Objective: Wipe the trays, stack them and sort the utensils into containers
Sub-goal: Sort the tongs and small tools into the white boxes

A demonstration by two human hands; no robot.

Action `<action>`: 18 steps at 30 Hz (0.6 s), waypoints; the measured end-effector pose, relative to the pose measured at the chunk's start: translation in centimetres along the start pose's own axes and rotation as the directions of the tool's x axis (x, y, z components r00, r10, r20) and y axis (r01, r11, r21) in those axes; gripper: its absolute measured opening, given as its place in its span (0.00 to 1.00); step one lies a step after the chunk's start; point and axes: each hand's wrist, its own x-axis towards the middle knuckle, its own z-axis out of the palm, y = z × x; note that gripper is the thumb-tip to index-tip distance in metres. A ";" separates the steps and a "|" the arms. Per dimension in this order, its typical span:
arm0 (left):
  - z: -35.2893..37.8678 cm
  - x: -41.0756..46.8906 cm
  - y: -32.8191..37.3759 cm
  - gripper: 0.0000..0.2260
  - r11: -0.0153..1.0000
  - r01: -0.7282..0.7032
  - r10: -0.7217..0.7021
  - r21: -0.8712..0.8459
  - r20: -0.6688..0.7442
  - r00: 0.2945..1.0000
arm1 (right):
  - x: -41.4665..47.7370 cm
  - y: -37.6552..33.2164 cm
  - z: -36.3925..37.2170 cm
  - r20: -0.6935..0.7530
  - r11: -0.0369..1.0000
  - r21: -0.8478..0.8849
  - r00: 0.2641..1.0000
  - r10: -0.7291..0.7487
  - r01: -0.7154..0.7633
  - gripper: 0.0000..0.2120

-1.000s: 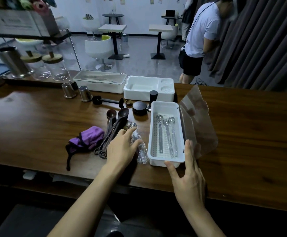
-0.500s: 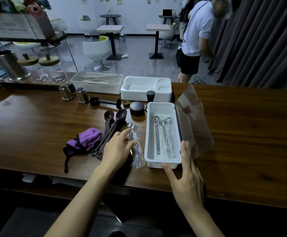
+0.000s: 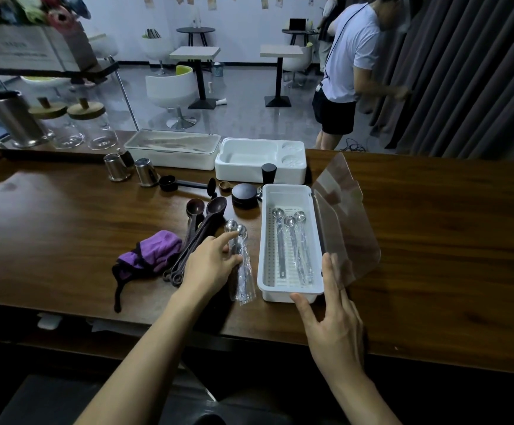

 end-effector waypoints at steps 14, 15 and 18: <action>-0.4 -0.6 -0.5 0.19 0.975 0.049 -0.050 -0.217 -0.001 0.999 | -0.1 -0.3 0.1 -0.005 1.000 -0.016 1.000 -0.005 0.005 0.39; -0.6 -0.7 -0.5 0.20 0.964 0.045 -0.046 -0.261 0.000 0.999 | -0.1 -0.2 0.0 -0.005 1.000 -0.013 1.000 -0.003 0.003 0.39; -1.1 -0.7 -0.3 0.20 0.912 0.024 -0.029 -0.409 -0.007 1.000 | -0.1 -0.3 0.1 -0.007 1.000 -0.014 1.000 -0.008 0.008 0.39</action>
